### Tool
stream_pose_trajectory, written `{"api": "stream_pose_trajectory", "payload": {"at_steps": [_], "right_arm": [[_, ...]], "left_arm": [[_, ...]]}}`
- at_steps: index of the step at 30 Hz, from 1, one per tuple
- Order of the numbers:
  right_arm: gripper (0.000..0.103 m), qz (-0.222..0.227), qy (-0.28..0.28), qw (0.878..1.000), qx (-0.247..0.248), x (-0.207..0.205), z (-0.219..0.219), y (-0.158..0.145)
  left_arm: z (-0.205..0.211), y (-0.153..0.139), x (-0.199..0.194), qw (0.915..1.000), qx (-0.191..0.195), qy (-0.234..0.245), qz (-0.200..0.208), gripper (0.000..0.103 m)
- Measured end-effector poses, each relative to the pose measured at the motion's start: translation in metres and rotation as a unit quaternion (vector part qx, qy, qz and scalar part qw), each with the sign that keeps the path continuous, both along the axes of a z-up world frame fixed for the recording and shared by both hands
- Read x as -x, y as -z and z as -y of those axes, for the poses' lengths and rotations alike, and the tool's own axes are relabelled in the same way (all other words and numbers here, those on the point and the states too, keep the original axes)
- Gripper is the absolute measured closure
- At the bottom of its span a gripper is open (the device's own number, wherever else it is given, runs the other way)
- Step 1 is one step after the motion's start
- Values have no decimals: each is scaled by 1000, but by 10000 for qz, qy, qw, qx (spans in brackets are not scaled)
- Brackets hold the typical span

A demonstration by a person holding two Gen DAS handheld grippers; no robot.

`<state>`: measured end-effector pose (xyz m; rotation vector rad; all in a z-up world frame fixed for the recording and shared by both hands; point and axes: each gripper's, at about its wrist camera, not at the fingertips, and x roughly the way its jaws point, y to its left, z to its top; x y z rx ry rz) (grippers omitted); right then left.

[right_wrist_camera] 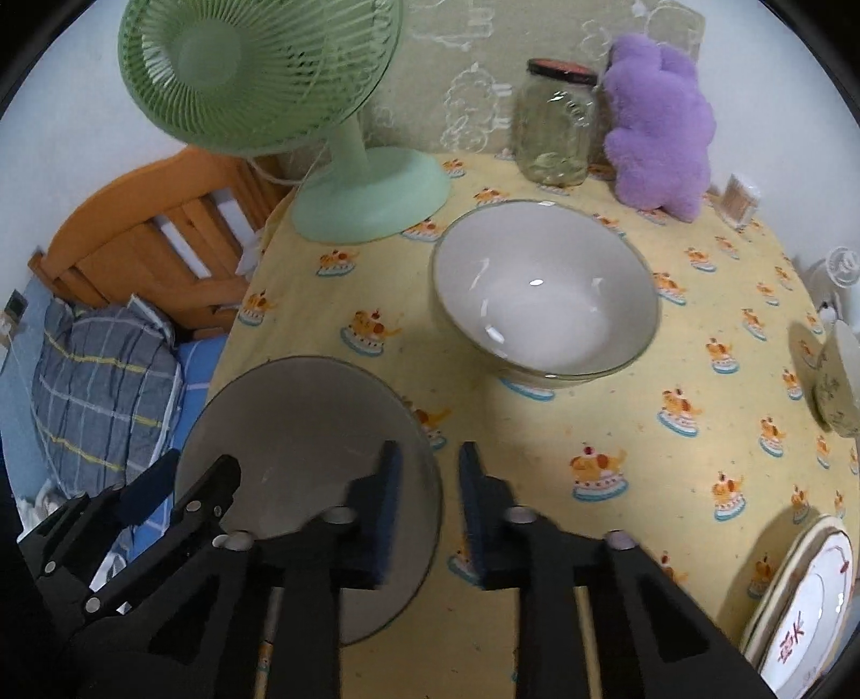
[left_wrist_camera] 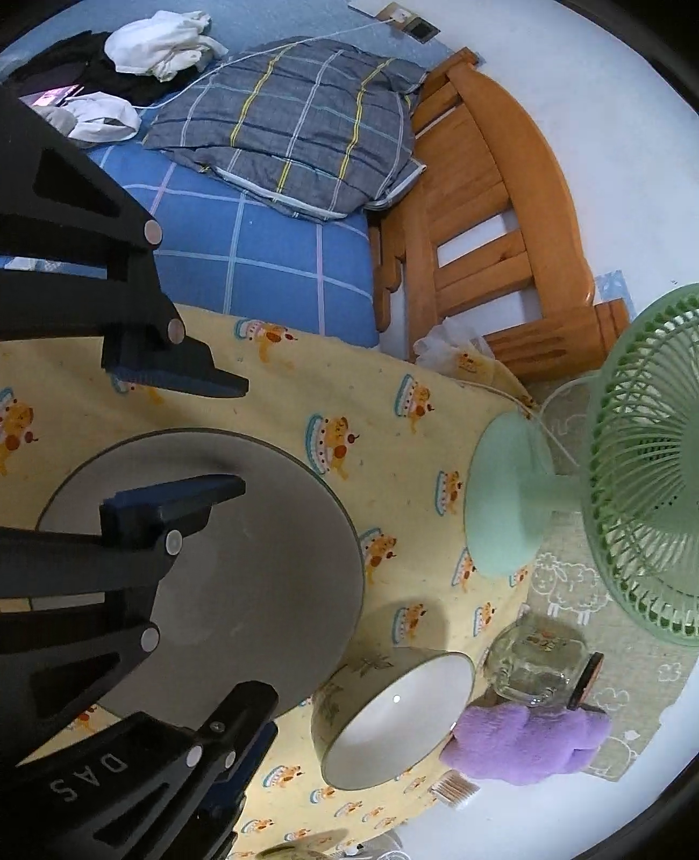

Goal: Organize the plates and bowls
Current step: 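Move the left gripper to the large grey bowl and grasp its rim, then lift the grey bowl and carry it toward the plate stack with the left gripper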

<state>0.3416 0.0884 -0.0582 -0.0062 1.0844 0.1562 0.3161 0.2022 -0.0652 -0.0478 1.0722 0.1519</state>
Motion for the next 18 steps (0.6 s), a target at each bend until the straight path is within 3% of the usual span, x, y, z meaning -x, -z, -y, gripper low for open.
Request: {"api": "stream_pose_trajectory", "payload": {"at_steps": [4,18], "right_arm": [[83,-48,-30,10000,24,-2,-3,3],[83,-265,59,9996,17,14,4,-3]], "left_arm": [[3,2,-2,9998,147,119,-47,80],[16,-3,14,9993,162,255,-230,80]]}}
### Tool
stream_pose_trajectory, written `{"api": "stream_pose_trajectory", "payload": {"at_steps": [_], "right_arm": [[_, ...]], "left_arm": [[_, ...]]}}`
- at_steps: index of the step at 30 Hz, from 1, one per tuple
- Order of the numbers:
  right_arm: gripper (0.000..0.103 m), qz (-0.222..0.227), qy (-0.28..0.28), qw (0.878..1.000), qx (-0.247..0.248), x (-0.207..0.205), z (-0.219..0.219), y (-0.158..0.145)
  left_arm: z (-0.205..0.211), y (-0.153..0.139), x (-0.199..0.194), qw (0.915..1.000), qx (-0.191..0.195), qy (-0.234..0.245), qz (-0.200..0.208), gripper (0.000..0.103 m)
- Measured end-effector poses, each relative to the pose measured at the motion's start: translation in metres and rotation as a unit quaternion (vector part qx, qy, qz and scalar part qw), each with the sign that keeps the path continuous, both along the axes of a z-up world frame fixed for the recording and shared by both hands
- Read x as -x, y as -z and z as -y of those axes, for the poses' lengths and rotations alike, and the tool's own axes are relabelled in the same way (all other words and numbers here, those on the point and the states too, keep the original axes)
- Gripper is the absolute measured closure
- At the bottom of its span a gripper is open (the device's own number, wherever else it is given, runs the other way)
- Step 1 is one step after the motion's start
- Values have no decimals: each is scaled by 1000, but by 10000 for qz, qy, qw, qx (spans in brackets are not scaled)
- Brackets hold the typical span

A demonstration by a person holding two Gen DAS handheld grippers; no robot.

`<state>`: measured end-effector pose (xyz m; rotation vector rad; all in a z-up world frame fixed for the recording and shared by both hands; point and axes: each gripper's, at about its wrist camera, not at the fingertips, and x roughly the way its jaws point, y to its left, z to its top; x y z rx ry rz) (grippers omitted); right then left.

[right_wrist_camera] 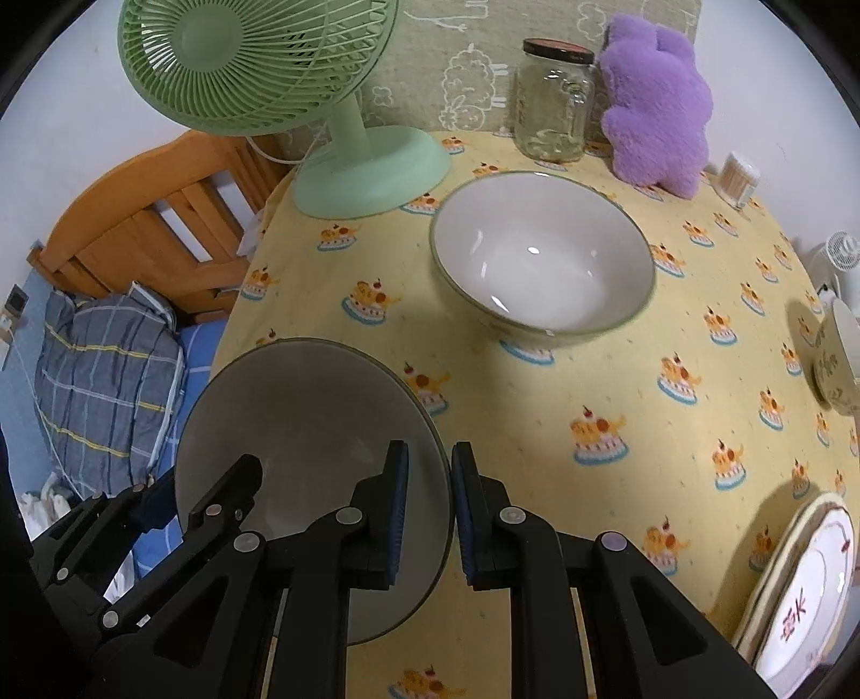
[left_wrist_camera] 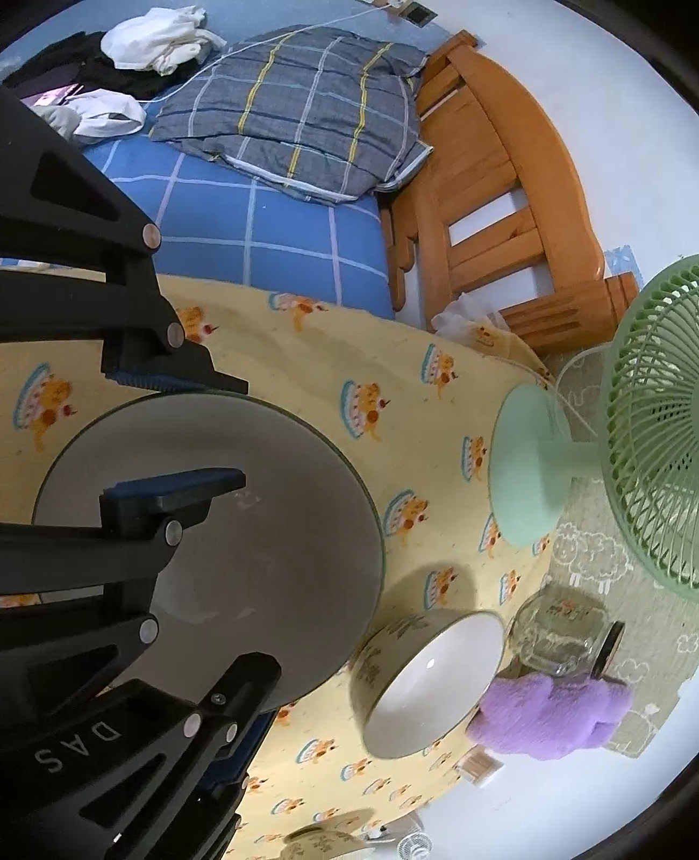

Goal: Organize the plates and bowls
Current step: 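Lift the grey bowl and carry it toward the plate stack with the left gripper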

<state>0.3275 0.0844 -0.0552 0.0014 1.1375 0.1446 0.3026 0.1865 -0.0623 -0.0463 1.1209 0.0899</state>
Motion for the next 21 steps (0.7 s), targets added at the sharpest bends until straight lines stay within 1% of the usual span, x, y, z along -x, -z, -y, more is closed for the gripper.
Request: {"api": "stream_pose_trajectory", "payload": {"at_steps": [6,21], "right_arm": [[83,-122,120,9998,59,23,16,-3],[83,-205,689,9973,125,105,67,-12]], "left_arm": [[16,-2,21,9998,52,147,-97,80],[65,-8,86,9976,112,651,-208,80]]}}
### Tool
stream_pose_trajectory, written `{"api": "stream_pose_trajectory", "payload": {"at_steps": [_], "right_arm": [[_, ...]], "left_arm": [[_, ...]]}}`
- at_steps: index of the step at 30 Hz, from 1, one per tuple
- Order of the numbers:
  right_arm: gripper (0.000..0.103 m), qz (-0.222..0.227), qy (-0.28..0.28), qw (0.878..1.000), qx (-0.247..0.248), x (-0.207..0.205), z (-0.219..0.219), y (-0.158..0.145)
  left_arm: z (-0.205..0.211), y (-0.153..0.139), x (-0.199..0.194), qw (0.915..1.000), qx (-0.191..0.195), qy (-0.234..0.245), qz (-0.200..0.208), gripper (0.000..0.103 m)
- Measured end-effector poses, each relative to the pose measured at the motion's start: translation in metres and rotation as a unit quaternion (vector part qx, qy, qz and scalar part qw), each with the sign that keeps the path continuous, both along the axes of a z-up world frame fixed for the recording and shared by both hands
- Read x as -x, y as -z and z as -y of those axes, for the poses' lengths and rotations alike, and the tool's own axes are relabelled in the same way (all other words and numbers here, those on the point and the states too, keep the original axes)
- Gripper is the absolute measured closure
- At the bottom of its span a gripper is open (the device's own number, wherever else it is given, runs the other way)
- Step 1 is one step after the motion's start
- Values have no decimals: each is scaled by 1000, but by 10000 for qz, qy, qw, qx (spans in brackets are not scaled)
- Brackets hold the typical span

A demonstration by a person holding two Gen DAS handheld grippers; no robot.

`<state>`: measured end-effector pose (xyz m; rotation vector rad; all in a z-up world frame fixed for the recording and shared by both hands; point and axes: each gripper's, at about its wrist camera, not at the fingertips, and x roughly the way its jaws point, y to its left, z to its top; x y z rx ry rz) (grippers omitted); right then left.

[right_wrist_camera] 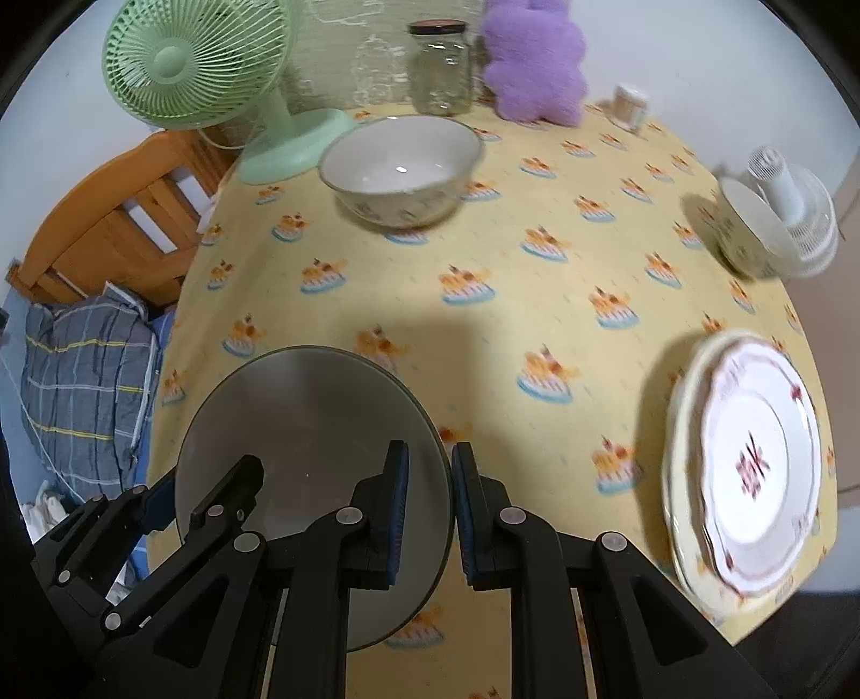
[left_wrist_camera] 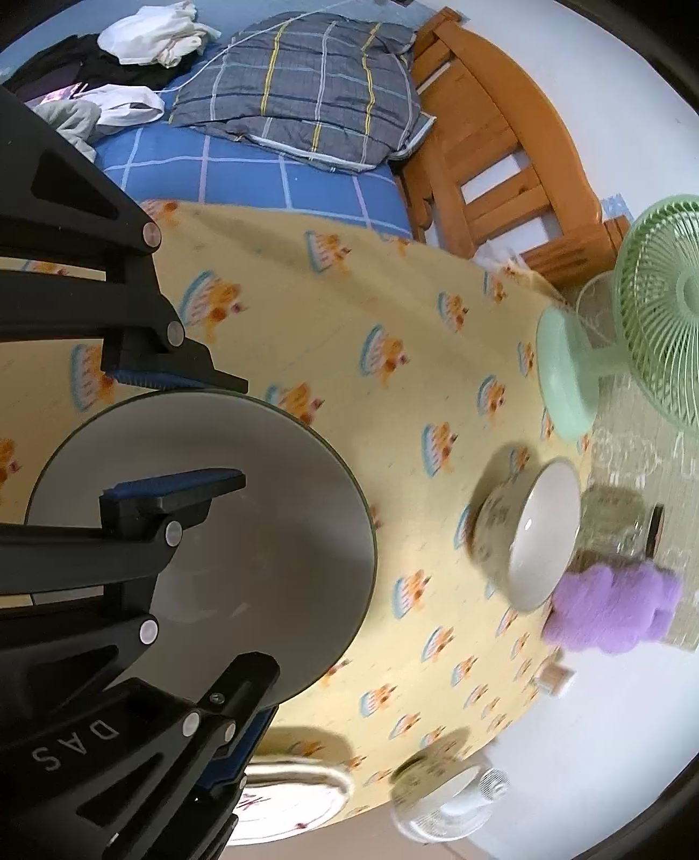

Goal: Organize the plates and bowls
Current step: 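Lift the grey bowl and carry it toward the plate stack with the left gripper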

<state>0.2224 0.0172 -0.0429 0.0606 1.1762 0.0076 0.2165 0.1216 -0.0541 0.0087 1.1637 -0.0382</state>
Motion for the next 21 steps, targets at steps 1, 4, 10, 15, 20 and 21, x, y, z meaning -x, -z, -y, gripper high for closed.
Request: {"api": "stream_pose_trajectory", "payload": {"at_steps": [1,4,10,15,20,21], "right_arm": [[83,-15,43,10000,3,6,5,0],[83,-64,141,9999,-2,20,18,1],[83,-70,270,9996,-25,35,47,-1],[83,-108,233,9997,-48,34,74,-1],[83,-149,167,9997,-82,30,95,-1],[83,-164,144,9997,-104,28,100,0]], "left_arm": [[4,0,4,10000,2,27,-21,80],[17,1,14,9999,8,96,-78,80],[47,-1,25,9997,-21,219,-59,80],[73,0,27,9999,-9,114,-103,79],[94,0,24,9999,-43,38,-150,79],[96,1,24,9999,-49,19,-154,79]]}}
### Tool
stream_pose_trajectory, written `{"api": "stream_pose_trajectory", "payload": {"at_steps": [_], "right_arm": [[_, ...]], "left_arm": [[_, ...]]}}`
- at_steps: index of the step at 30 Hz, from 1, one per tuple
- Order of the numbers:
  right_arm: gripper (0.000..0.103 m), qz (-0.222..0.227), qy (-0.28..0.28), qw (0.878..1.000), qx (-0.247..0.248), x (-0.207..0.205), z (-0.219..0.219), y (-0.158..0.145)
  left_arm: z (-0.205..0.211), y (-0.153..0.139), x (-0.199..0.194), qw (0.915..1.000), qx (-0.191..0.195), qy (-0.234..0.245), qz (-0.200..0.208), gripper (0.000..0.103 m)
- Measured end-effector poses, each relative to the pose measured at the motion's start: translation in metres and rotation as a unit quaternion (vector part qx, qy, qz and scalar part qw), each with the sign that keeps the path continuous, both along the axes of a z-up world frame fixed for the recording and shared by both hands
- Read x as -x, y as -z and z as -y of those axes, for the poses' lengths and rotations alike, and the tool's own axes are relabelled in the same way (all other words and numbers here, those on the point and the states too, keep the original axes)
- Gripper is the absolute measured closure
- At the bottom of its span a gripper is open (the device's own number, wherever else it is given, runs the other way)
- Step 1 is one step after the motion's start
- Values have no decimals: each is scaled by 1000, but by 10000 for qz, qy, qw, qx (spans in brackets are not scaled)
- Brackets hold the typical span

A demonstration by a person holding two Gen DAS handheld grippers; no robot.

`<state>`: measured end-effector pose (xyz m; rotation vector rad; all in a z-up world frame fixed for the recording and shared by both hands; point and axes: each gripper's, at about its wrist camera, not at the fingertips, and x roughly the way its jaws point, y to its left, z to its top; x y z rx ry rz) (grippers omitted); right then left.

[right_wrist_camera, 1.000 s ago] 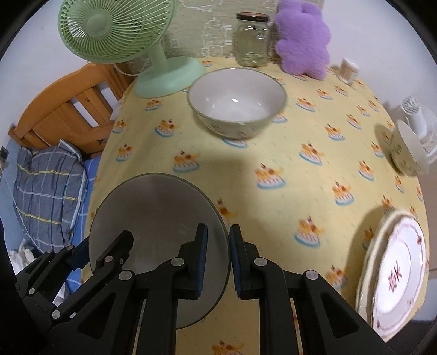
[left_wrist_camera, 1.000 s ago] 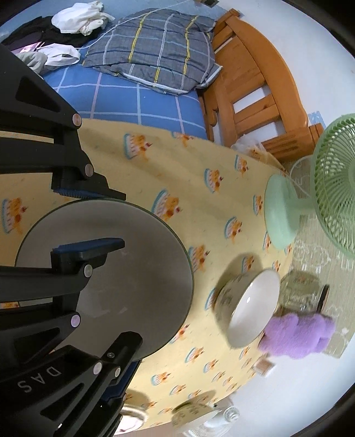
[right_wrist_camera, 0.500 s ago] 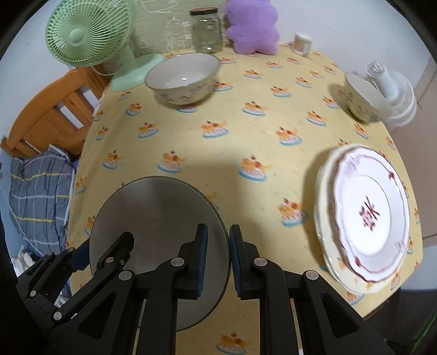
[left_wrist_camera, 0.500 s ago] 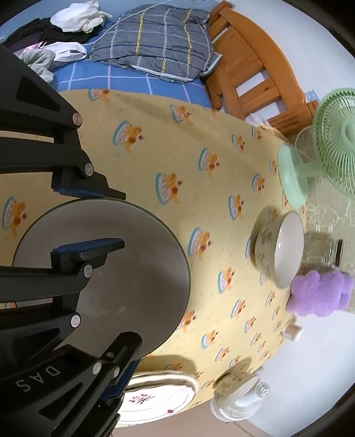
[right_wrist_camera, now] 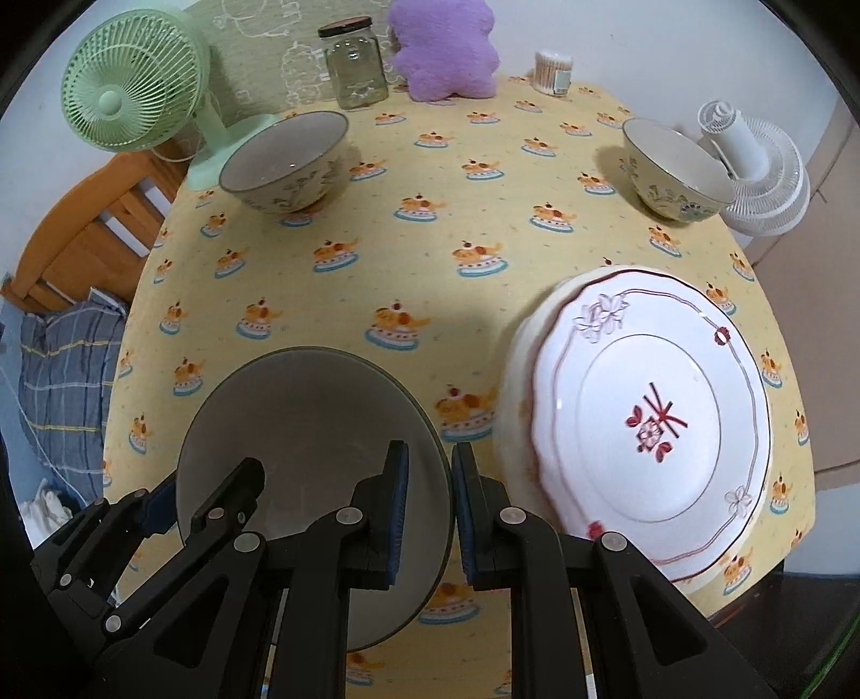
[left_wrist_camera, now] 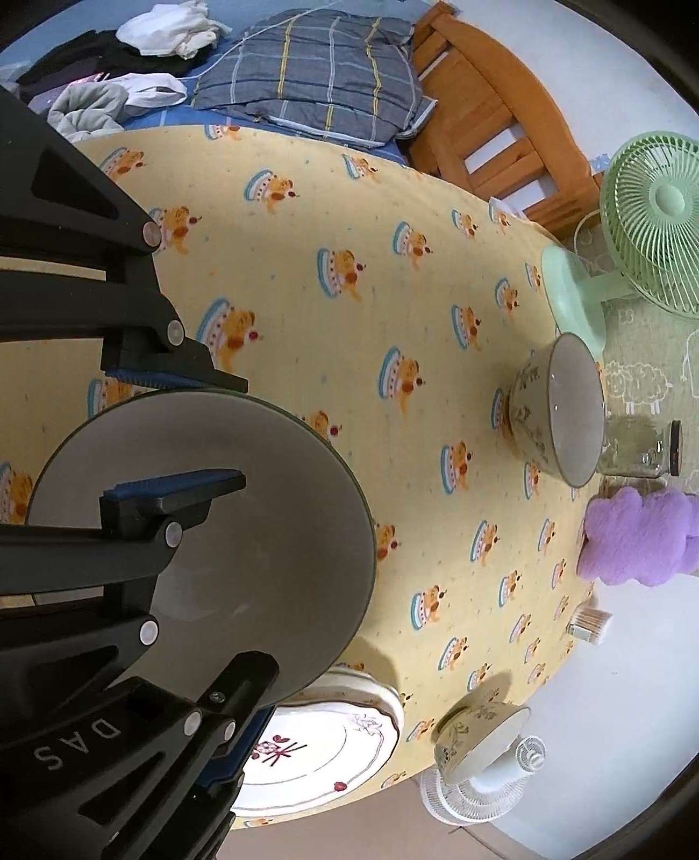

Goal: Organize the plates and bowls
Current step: 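Lift the grey bowl and carry it toward the plate stack with the left gripper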

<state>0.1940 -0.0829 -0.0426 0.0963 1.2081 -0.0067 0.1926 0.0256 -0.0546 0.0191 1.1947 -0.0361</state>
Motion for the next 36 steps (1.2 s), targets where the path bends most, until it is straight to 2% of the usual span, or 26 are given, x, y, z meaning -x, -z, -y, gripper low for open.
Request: {"api": "stream_pose_trajectory", "payload": {"at_steps": [11,20,21,22,25,29,31,33,34,35,36], "right_arm": [[83,-160,-276,9995,-38,-14,20,12],[82,-113,-383,9991,-135,-19,20,13],[82,-117,-383,9991,-149,-19,20,14],[82,-133,-381,9991,-143,-19,20,14],[80,-129,-409,9990,-139,-19,18,15],[79,-150,-347,9991,-175,-20,18,16],[78,-204,-338,9989,-249,-20,19,17],[71,-245,-319,9989,-243,-19,19,18],[65,-219,-302,9992,-169,-18,19,17],[52,-172,-303,9993,-164,-17,19,15],[45,-114,-324,9989,-312,-15,20,14]], "left_arm": [[20,12,-6,9993,-142,-315,-135,79],[20,8,-7,9988,-285,-402,-57,79],[19,8,-7,9988,-264,-407,-78,77],[19,10,-8,9989,-208,-397,-136,71],[19,11,-9,9991,-127,-361,-170,70],[18,11,-8,9993,-45,-323,-197,62],[18,12,-7,9992,40,-265,-282,54],[20,10,-6,9994,27,-179,-284,51],[21,8,-5,9996,72,-115,-265,41],[21,6,-3,9996,129,-80,-226,36],[21,4,-2,9997,131,-55,-180,31]]}}
